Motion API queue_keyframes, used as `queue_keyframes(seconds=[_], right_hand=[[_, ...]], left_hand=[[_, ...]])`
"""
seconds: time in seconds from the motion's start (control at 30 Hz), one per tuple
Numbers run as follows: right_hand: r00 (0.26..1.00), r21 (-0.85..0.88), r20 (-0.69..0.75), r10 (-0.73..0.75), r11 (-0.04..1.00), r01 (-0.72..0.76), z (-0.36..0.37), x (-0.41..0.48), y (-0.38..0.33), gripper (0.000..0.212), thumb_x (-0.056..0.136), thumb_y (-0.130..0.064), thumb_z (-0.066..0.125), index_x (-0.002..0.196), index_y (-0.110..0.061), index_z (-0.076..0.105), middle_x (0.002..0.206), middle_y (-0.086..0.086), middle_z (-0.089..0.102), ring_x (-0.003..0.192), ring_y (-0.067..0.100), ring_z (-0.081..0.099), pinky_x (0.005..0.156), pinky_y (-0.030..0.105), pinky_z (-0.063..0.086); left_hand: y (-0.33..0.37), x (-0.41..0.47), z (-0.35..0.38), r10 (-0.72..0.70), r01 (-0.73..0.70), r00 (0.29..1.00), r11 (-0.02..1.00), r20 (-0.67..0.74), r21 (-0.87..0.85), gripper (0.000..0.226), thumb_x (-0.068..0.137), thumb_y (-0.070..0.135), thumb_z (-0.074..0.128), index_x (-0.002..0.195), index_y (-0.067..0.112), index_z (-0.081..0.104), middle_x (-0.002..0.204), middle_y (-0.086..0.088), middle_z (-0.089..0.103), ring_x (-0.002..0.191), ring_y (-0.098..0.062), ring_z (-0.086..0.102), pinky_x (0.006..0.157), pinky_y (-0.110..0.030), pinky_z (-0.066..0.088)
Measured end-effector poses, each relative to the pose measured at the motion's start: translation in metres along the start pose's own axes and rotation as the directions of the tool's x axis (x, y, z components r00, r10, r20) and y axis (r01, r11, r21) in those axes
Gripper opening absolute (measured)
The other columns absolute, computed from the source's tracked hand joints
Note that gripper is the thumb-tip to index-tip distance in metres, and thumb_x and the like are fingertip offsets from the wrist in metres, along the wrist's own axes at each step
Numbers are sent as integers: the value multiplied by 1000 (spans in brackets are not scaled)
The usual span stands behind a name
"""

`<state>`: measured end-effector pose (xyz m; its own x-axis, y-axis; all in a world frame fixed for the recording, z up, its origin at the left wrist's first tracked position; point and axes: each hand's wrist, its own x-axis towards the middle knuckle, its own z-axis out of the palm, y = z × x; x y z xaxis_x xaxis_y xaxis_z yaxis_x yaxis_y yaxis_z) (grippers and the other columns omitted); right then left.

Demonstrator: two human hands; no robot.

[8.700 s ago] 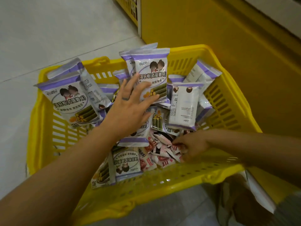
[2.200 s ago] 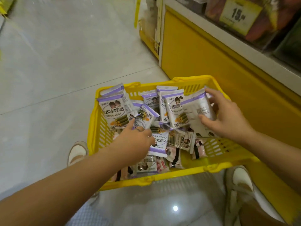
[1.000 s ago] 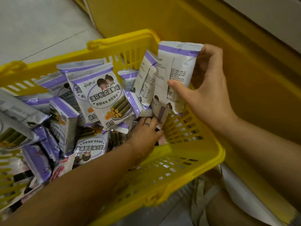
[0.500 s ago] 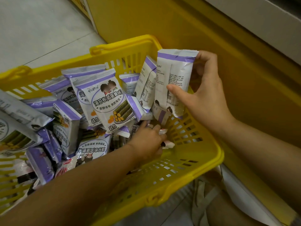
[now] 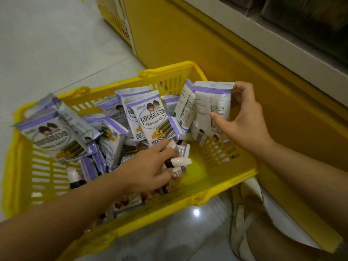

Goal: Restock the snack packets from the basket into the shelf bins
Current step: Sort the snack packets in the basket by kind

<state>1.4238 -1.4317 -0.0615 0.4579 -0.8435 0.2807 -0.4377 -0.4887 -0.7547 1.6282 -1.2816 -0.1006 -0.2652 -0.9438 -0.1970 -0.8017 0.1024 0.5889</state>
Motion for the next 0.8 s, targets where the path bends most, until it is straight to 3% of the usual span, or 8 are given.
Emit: queue_keyframes(seconds=[0.07,0.2,0.33,0.4,0.47,0.57,0.67,0.8], right_hand=[[999,-22,29,-25,999,26,-1,-6,-11,51,77,-22,74,115,-17,41,110,-8,58,98,8,61,78,38,56],[992,-37,103,-73,996,78,3,-12,-35,50,75,-24,74,109,-25,37,100,-18,56,90,2,60,74,36,56],[982,-90,175,-74,992,91,12,-15,-52,52,75,-22,75,107,-28,36,101,-12,58,89,9,62,74,41,57],[977,-99,196,-89,989,110,17,-15,-58,52,75,-21,75,107,-28,35,101,-9,60,88,13,63,74,45,56],[973,-95,209,-99,988,121,19,-16,-62,52,75,-22,75,108,-29,36,101,-9,60,88,15,64,74,47,56],[968,-111,233,-89,987,117,21,-16,-62,52,75,-24,76,111,-28,38,103,-9,60,91,15,64,76,47,56],[968,-120,241,-66,988,97,21,-17,-59,53,75,-24,76,109,-31,37,102,-11,59,90,13,63,76,45,57],[967,-120,249,-53,989,85,20,-18,-53,53,75,-23,76,106,-36,35,103,-12,59,91,11,63,75,43,58]], left_hand=[[-6,-24,-14,-64,65,998,997,-28,32,45,89,41,43,130,23,44,128,4,37,106,-21,50,85,-38,45],[-17,-74,-37,-182,194,975,977,-125,85,48,84,44,38,129,26,43,122,9,39,104,-14,47,81,-33,44],[-30,-118,-59,-353,367,929,920,-110,141,38,72,61,31,95,34,44,94,9,47,84,-16,51,73,-37,44],[-36,-132,-71,-432,436,900,897,-57,78,41,70,57,37,94,28,52,93,4,57,85,-17,55,76,-41,47],[-40,-138,-79,-515,511,855,857,56,68,31,76,46,47,92,22,56,90,0,61,82,-17,57,75,-41,49],[-42,-140,-79,-611,556,778,779,149,292,15,83,35,52,87,20,50,88,-1,57,82,-19,56,72,-34,45],[-47,-141,-78,-632,542,775,663,-2,517,13,83,39,47,88,27,47,95,3,60,93,-20,58,84,-36,37],[-57,-141,-76,-564,597,781,546,-269,588,28,87,42,39,104,26,54,105,4,57,98,-18,58,90,-38,35]])
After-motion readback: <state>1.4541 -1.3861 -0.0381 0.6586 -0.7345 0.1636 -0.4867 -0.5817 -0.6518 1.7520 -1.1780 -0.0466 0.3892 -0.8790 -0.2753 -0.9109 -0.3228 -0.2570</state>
